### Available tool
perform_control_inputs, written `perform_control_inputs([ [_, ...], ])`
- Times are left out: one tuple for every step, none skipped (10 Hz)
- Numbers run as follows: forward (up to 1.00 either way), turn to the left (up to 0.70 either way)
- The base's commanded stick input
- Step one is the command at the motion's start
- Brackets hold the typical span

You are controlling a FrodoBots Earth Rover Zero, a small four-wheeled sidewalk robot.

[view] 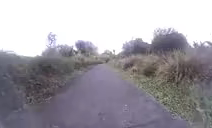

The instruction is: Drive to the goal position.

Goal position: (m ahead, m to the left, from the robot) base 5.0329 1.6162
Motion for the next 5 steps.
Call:
perform_control_inputs([
  [0.7,0.0],
  [0.7,0.0],
  [0.7,0.0],
  [0.7,0.0],
  [0.7,0.0],
])
